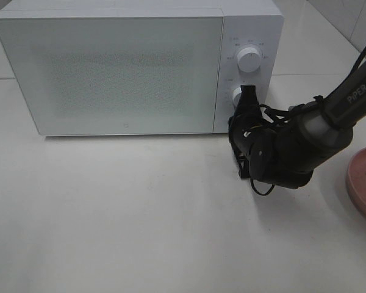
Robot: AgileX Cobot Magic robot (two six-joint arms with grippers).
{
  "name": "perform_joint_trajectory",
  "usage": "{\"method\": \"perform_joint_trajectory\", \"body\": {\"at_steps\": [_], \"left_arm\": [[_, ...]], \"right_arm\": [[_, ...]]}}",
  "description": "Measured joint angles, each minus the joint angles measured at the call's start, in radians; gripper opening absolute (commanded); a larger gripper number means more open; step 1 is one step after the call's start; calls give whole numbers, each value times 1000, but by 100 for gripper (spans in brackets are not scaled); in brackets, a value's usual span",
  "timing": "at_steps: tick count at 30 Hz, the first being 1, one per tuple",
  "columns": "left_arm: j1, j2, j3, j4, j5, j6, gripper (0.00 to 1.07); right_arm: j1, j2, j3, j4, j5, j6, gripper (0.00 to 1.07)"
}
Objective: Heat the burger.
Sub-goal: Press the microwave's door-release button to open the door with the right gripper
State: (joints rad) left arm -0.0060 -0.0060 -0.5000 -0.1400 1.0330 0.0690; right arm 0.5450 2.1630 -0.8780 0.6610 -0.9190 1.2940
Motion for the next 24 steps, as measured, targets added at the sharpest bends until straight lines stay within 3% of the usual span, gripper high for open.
{"method": "perform_joint_trajectory", "body": {"at_steps": [24], "left_arm": [[0,0,0,0,0,0,100]], "right_arm": [[-27,6,-52,11,89,-24,0]]}}
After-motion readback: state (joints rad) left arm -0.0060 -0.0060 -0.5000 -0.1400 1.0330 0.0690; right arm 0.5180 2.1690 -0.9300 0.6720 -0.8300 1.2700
